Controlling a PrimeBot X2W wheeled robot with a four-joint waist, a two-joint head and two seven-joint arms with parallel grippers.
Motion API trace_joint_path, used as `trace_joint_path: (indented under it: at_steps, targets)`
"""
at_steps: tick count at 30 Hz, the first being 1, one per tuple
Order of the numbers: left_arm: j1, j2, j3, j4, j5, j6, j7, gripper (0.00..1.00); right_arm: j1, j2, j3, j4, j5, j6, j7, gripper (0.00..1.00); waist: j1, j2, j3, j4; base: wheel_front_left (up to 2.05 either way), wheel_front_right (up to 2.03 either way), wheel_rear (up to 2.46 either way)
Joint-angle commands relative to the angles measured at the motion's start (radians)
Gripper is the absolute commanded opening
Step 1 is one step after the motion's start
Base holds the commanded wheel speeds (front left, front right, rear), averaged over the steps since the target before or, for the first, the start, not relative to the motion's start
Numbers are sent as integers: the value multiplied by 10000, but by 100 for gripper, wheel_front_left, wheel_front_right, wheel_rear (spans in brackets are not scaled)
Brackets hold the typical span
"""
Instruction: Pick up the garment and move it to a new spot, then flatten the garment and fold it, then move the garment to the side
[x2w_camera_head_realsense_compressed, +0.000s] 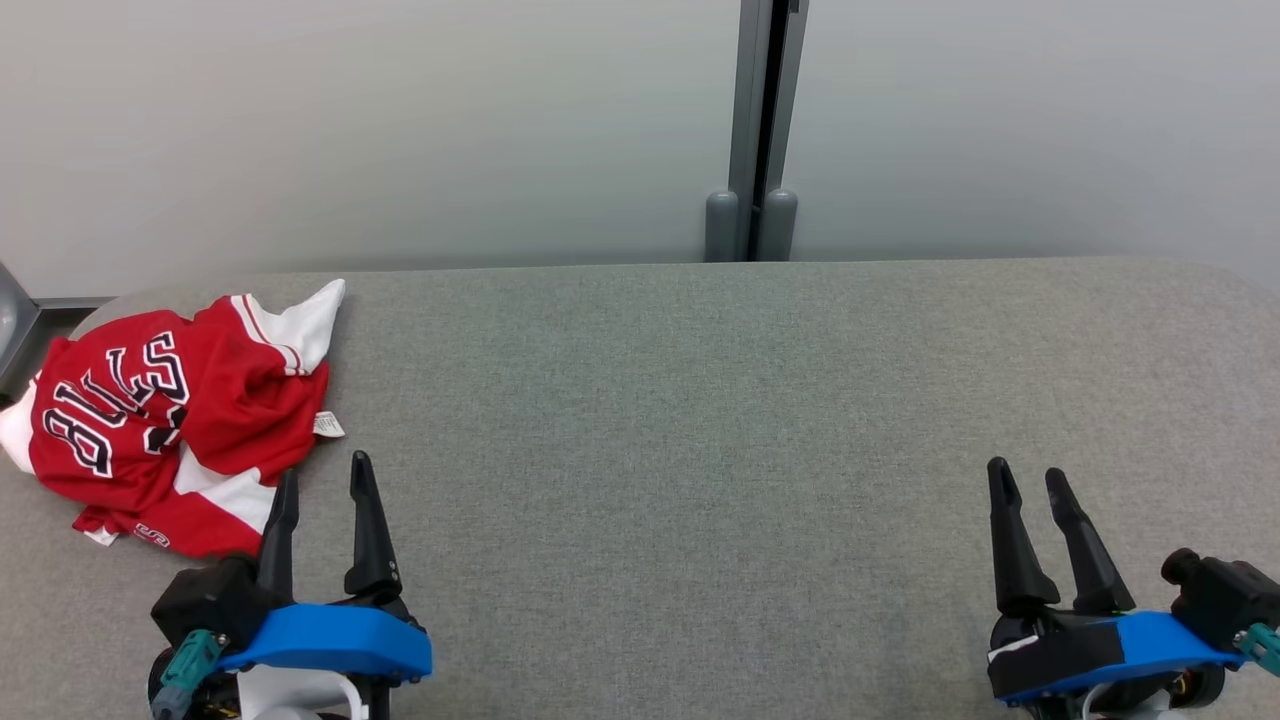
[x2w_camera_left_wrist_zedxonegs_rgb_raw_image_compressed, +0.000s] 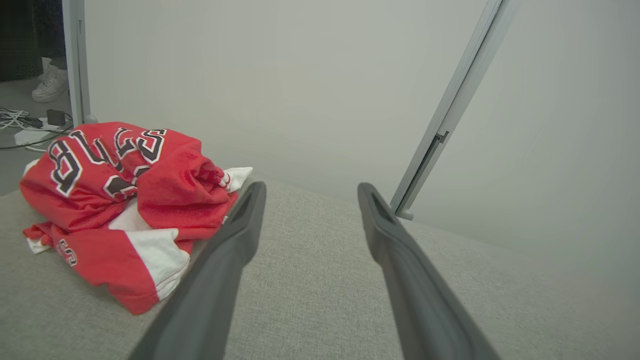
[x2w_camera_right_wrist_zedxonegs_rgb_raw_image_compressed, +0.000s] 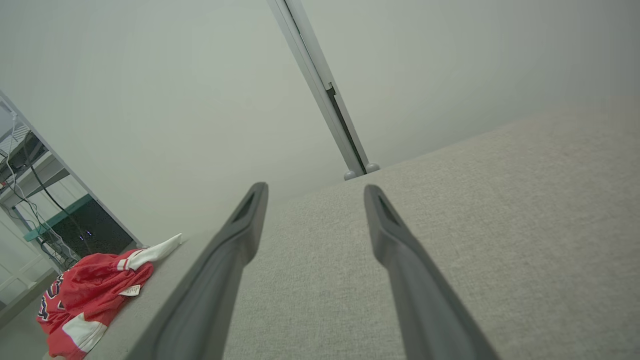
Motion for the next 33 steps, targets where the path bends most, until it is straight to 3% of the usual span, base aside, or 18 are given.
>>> trace_joint_path:
  at_steps: [1, 33]
  targets:
    - [-203, 41, -62, -19, 331, 78, -115, 100, 0, -84, 6, -117, -365, 20, -111, 100, 0, 0, -1, 6, 0, 0, 0]
    - [-291, 40, -307, 604, 2559, 379, -756, 100, 148, -98, -135, 185, -3221, 28, -750, 100, 0, 0, 16, 163, 0, 0, 0]
